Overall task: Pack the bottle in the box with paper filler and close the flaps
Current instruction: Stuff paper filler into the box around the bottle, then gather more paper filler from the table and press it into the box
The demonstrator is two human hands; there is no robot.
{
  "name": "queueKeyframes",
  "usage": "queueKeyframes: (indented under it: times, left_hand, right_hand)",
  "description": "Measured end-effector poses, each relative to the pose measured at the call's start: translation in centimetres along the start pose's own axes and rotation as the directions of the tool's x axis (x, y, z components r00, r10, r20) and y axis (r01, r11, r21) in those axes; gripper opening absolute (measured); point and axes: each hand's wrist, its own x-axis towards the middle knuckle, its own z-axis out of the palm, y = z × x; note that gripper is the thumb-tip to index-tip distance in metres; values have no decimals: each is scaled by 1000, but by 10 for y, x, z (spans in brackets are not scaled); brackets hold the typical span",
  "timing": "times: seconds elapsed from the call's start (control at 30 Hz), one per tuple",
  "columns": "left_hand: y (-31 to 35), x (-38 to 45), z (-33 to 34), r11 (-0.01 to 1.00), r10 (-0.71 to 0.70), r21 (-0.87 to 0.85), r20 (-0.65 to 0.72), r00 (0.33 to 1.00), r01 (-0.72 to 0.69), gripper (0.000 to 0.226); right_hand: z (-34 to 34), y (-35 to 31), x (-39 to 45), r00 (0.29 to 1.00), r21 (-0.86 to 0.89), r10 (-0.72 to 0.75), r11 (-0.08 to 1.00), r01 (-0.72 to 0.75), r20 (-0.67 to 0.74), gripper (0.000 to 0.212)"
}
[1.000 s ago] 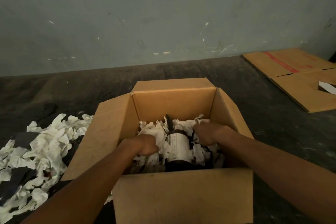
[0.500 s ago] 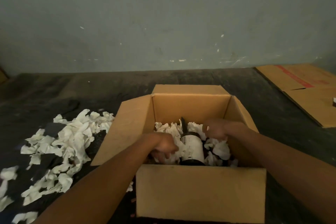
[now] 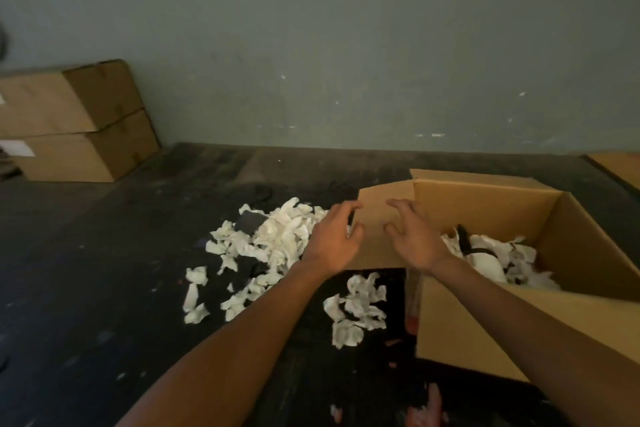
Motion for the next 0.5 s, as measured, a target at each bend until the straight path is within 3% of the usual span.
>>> queueKeyframes:
  times: [0.13,0.23,0.3,0.4,0.5]
  left_hand:
    - [-73,-67,-48,993,-122,3,-48,991,122,48]
    - [-130,-124,-65,963,-263,64,-19,965,263,66]
    - [-164,-163,-68,916,-379,160,49,924,367,85]
    - [-205,-216,-62,819,-560,274,185,808,505,115]
    - [-233,-249,-51,764,-631,343,217,745,547,140]
  right_hand:
    - [74,-66,-38,992,73,-121,990,123,-29,46]
    - [139,-82,-66,996,58,-93,994,93,8,48]
    - [176,-76,-84,998,4,16,1000,-16,62,55]
    - [212,-46,-109,956,-154,252,961,-229,150,68]
    - [224,-8,-127,904,-304,413,880,-365,108,78]
